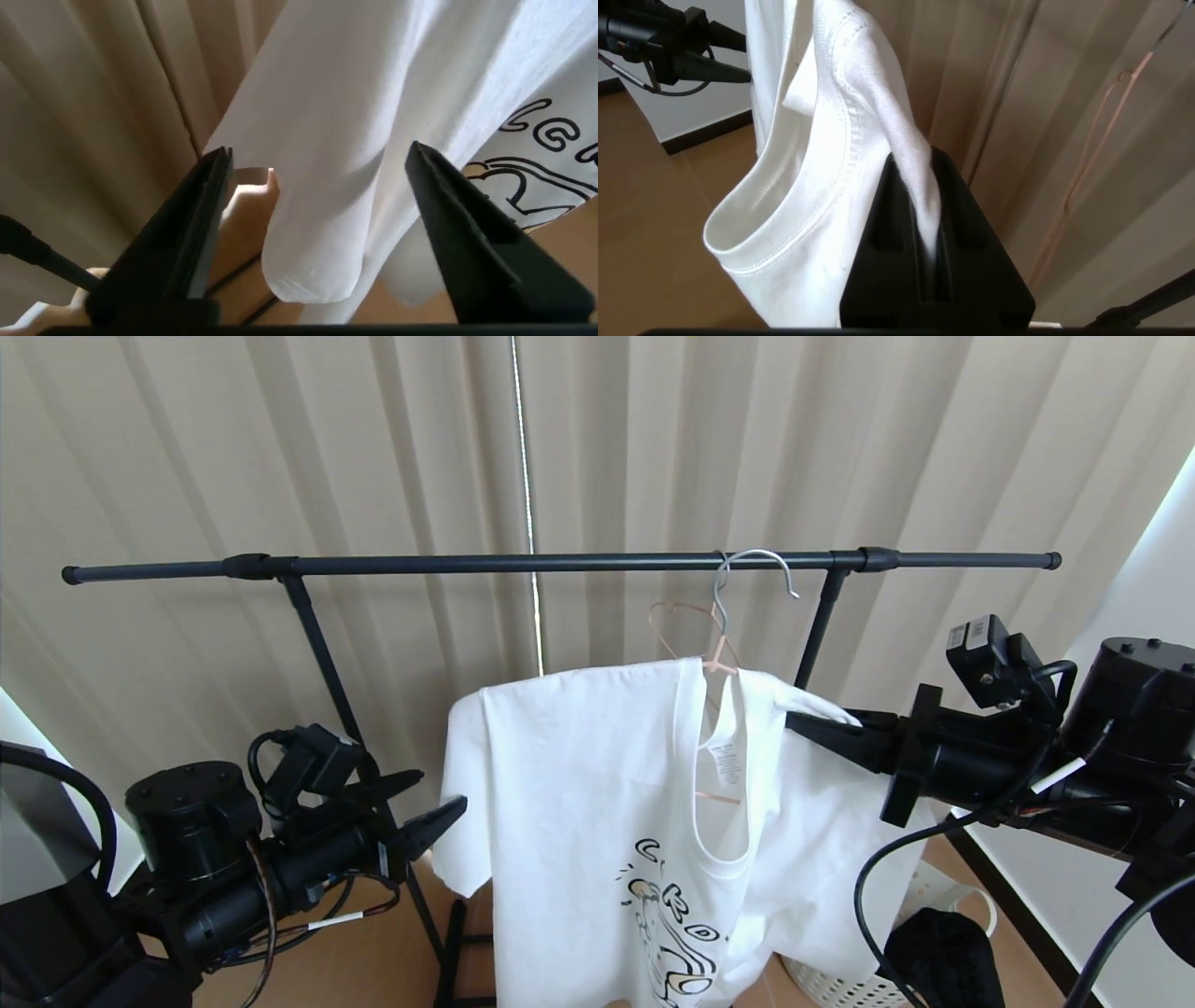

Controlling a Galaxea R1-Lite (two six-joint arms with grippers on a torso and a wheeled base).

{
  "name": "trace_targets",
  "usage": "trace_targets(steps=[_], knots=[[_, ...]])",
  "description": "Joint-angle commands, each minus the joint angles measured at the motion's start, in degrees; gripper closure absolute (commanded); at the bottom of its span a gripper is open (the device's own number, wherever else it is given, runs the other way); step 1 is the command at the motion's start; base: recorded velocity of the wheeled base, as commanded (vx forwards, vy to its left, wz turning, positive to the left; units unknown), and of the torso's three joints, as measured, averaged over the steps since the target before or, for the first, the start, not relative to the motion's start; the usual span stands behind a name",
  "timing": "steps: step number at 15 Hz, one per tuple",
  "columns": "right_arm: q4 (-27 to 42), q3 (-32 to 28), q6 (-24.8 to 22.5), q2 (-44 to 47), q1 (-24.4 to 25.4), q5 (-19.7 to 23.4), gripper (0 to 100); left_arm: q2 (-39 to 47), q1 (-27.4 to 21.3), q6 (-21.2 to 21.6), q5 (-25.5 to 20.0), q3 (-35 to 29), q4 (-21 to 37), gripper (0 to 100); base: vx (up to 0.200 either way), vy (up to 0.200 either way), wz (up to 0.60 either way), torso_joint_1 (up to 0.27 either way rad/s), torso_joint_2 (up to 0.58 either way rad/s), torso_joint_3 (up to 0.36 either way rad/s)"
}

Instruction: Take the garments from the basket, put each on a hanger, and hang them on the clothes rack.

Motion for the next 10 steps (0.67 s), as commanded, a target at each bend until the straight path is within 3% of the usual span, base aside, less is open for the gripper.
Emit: trace_targets(steps=[1,10], knots=[[-0.02,0.02,-0.02,0.09,0.12,0.01,100,0.25,-0.33,-0.01,0.08,0.01,-0.02,100,0.000,0.000,0.00,0.000,0.00,0.000],[-0.02,-0.34,0.07,-0.26,-0.05,0.10,100,0.25,0.10,-0.10,0.08,-0.52,-0.11,100,0.000,0.000,0.00,0.000,0.00,0.000]])
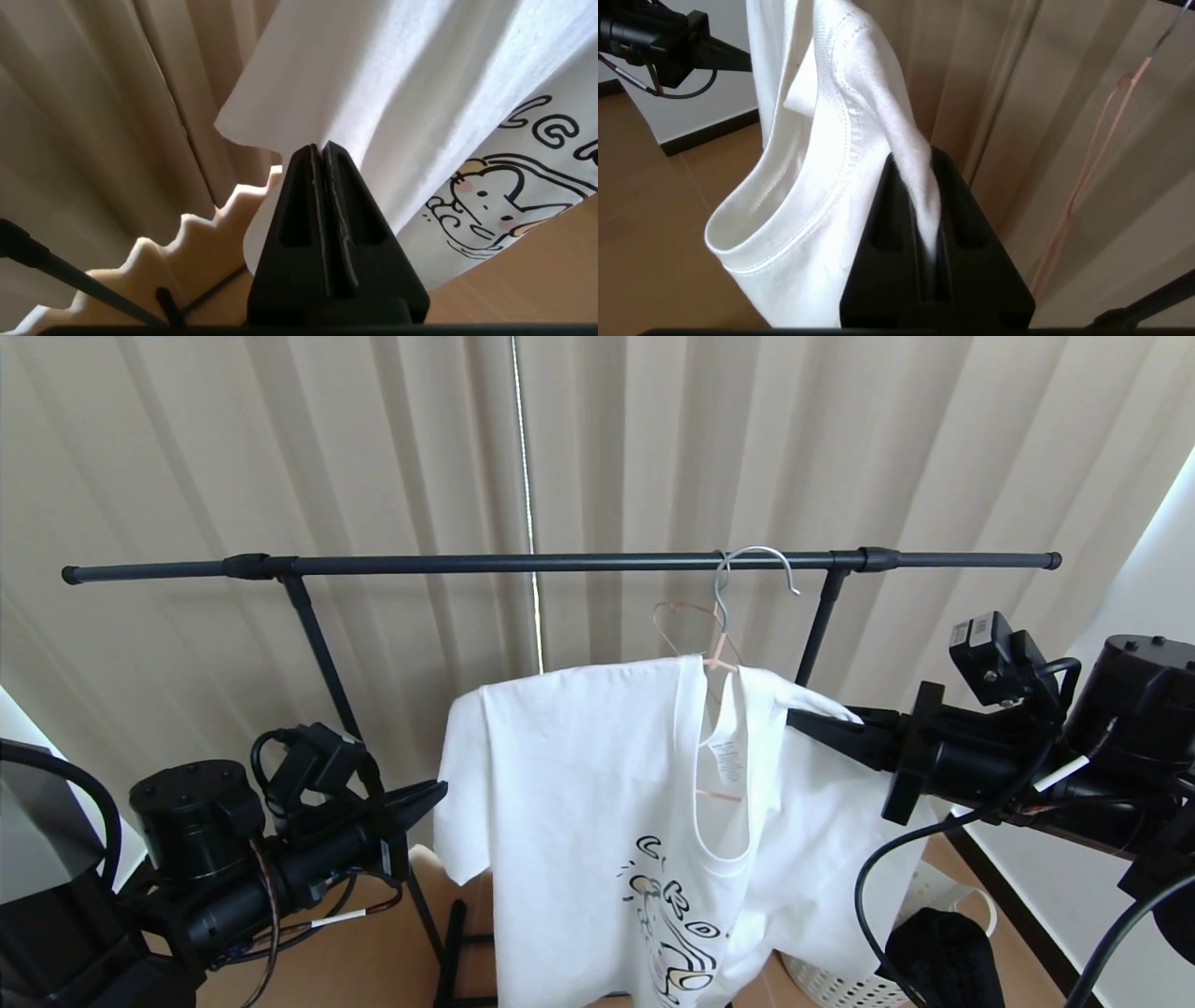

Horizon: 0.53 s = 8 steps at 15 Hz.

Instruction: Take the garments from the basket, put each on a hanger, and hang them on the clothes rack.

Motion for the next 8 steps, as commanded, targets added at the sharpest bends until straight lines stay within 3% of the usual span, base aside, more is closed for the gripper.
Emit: trace_targets(steps=[1,8], knots=[[-0.05,-0.19,0.01,-0.02,-0.19,-0.04,100,0.04,0.37,-0.03,-0.01,-0.32,0.06,100,0.000,0.000,0.00,0.000,0.00,0.000],[-0.05,-0.54,0.10,-0.02,-1.77,0.05,100,1.27,2.30,0.06,-0.01,-1.20,0.06,100,0.000,0.000,0.00,0.000,0.00,0.000]])
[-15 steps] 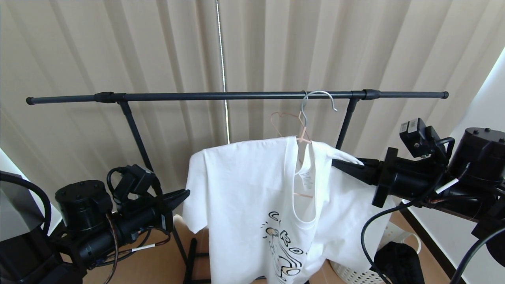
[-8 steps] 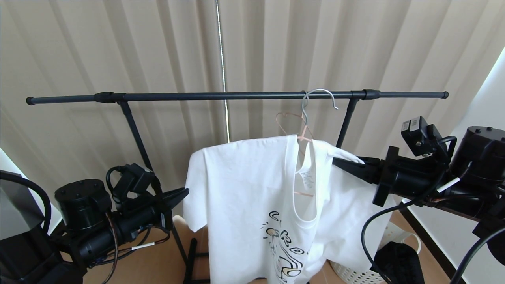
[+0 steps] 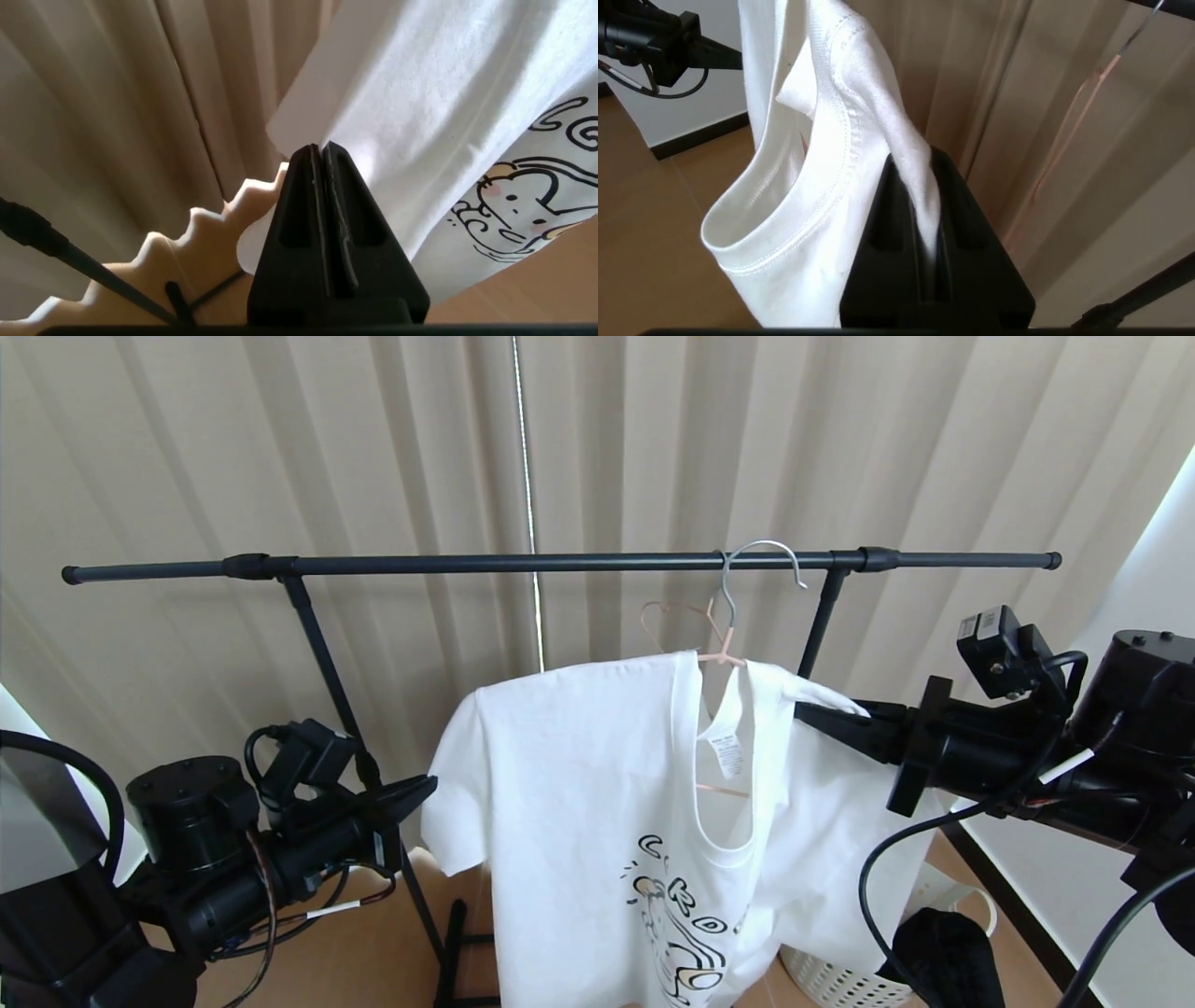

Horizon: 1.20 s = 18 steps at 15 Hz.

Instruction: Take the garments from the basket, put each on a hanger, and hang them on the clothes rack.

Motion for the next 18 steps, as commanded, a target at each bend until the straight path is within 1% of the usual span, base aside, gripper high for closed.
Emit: trace_targets(steps=[1,9,18], knots=[[-0.02,-0.21,0.01,-0.02,-0.59,0.10,100,0.18,0.60,0.01,0.01,-0.11,-0.03,100,0.000,0.000,0.00,0.000,0.00,0.000],[-0.02,-1.44,0.19,-0.11,-3.67,0.36,100,1.15,1.47,0.10,-0.17,-0.20,-0.12,100,0.000,0.000,0.00,0.000,0.00,0.000],[-0.02,-1.97,0.28,-0.37,-4.11,0.36,100,1.15,1.56,0.19,-0.25,-0.20,-0.12,100,0.000,0.000,0.00,0.000,0.00,0.000]])
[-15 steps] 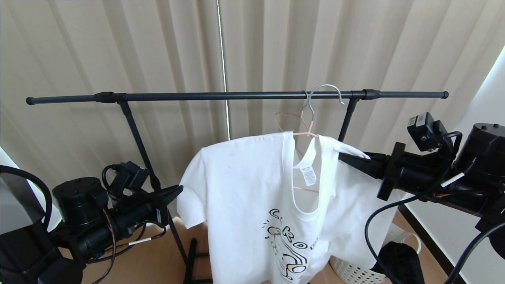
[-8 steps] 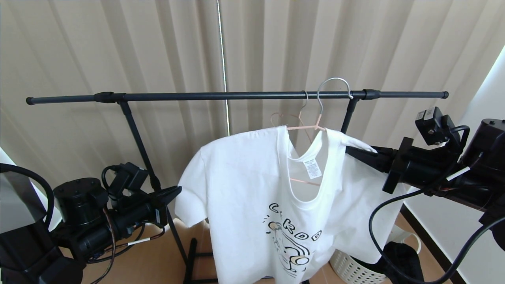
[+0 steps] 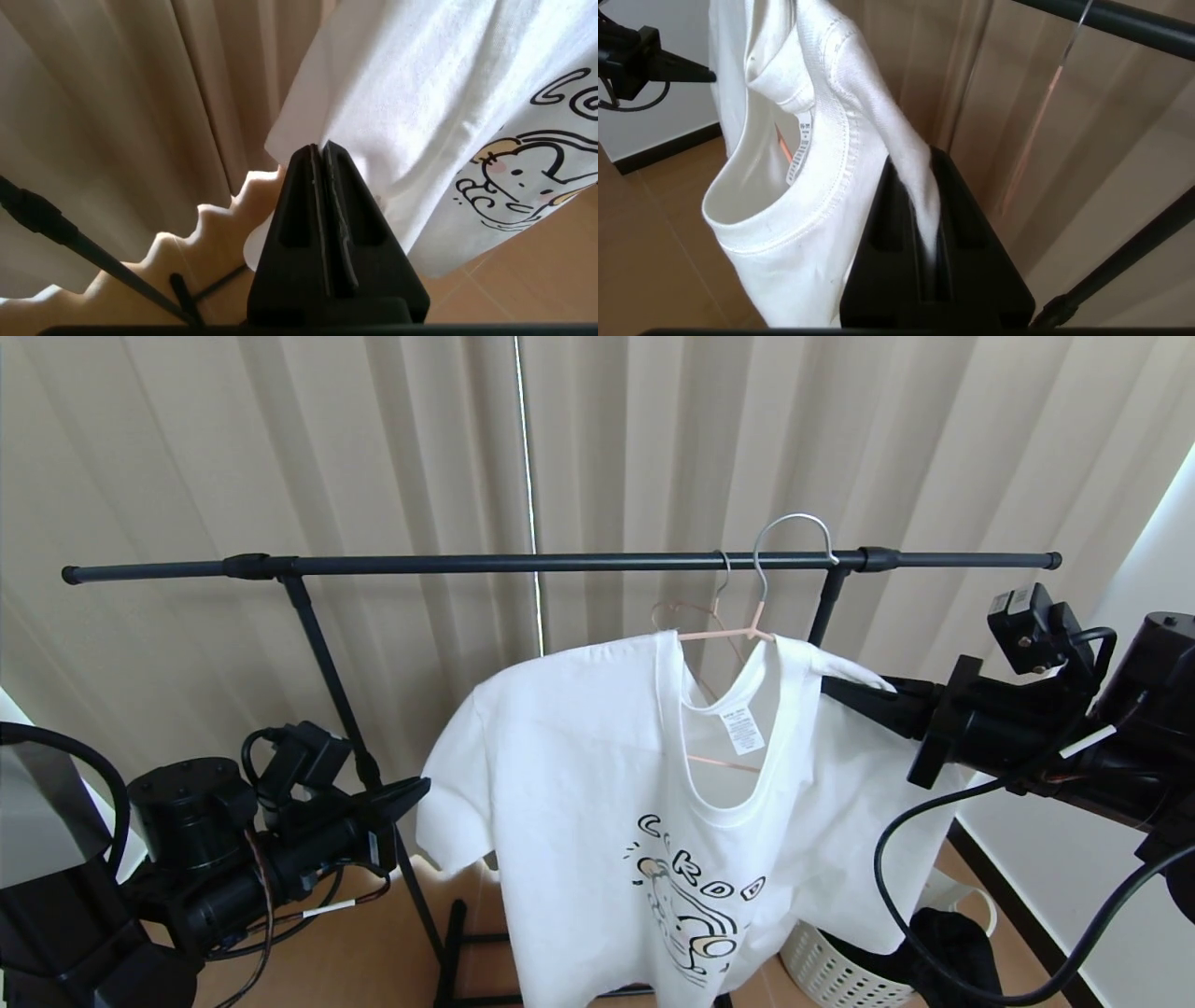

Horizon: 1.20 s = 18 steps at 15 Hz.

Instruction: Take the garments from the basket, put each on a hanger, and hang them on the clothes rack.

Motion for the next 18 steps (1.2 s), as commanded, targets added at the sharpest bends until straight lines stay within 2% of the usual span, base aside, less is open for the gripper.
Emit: trace_targets(steps=[1,17,18], knots=[[-0.02,0.00,0.01,-0.14,-0.33,1.02,100,0.08,0.08,-0.01,0.01,-0.02,-0.01,100,0.000,0.000,0.00,0.000,0.00,0.000],[0.07,-0.44,0.01,-0.14,-1.92,1.90,100,0.08,-0.19,0.26,0.10,0.34,-0.54,100,0.000,0.000,0.00,0.000,0.00,0.000],[-0.02,-0.44,0.01,-0.14,-1.92,1.90,100,-0.01,-0.19,0.26,0.10,0.42,-0.54,0,0.000,0.000,0.00,0.000,0.00,0.000]])
